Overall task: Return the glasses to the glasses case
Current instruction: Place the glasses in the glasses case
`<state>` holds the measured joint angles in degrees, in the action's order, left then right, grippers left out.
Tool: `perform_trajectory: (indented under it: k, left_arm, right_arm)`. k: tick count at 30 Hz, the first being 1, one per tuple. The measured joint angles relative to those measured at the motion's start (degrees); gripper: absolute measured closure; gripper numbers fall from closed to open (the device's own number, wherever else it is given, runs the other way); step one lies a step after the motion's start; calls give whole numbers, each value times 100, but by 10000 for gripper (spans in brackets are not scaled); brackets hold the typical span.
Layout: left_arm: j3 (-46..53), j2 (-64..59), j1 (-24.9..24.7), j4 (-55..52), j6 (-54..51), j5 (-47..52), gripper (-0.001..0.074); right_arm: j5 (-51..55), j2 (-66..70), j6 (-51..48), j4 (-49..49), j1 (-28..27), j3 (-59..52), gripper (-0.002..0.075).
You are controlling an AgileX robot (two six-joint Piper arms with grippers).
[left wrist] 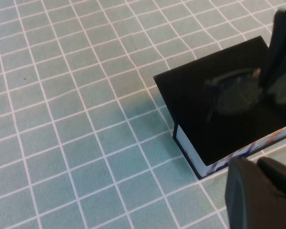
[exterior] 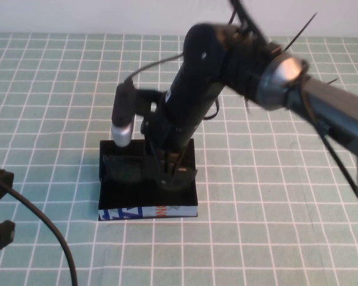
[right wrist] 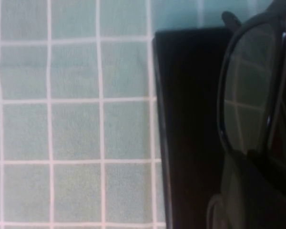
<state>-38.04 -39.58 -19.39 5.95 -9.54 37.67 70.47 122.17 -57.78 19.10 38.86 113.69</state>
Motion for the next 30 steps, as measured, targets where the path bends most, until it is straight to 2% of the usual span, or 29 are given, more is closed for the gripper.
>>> perform_trajectory:
  k: [12,19,23,27,30]
  left_arm:
    - [0,0,0,0,0,59,736]
    - [0,0,0,0,0,72,736]
    - [0,-9,0,0,0,86,736]
    - [0,-142,0,41,-263,103,736]
    - [0,-490,0,396,-733,192,736]
  right_arm:
    - [0,387,0,-147,28,0,711]
    - [0,387,0,-147,28,0,622]
    - [0,387,0,-147,28,59,603]
    - [0,387,49,-280,28,361,601]
    - [0,387,572,-371,28,710,602]
